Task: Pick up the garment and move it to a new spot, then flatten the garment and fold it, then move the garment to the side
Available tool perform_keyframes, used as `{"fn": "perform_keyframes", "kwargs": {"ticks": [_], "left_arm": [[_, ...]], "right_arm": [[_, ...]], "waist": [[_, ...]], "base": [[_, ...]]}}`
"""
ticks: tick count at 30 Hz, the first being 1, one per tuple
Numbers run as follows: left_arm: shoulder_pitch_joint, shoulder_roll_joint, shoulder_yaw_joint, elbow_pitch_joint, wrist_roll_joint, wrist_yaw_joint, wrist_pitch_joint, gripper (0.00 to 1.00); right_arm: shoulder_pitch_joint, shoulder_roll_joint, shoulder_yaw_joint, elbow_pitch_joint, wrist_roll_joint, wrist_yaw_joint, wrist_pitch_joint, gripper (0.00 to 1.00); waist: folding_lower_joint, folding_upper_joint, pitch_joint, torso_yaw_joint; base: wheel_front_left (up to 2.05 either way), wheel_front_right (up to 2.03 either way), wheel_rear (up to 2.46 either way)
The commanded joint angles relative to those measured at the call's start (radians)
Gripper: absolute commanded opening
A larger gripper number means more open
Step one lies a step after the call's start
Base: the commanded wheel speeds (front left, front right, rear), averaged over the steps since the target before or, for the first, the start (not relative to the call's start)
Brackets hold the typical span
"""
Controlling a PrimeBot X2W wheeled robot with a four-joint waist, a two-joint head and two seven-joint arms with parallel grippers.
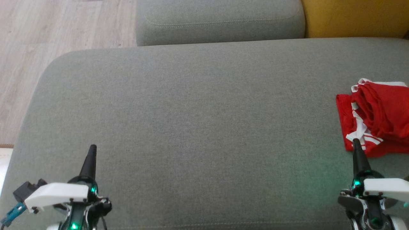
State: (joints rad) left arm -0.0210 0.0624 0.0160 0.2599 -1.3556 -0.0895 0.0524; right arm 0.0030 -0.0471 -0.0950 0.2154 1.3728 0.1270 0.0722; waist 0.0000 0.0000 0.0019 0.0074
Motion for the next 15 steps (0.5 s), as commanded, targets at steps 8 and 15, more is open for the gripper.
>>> {"fn": "perform_keyframes", "kwargs": {"ticks": [8, 15], "left_arm": [[-0.072, 0.0, 0.062, -0.023, -0.117, -0.023, 0.028, 0.0], [-0.08, -0.005, 0.081, -0.018, -0.198, -0.033, 0.046, 0.0]], "right_arm": [[-0.082, -0.022, 0.012, -0.003, 0.119, 0.003, 0.013, 0.0], [-0.098, -0.022, 0.009, 0.015, 0.199, 0.004, 0.017, 0.0]], "waist": [[0.0, 0.0, 0.001, -0.003], [0.0, 0.0, 0.001, -0.006]], "base": [[0.0, 0.0, 0.0], [0.0, 0.0, 0.0]]}}
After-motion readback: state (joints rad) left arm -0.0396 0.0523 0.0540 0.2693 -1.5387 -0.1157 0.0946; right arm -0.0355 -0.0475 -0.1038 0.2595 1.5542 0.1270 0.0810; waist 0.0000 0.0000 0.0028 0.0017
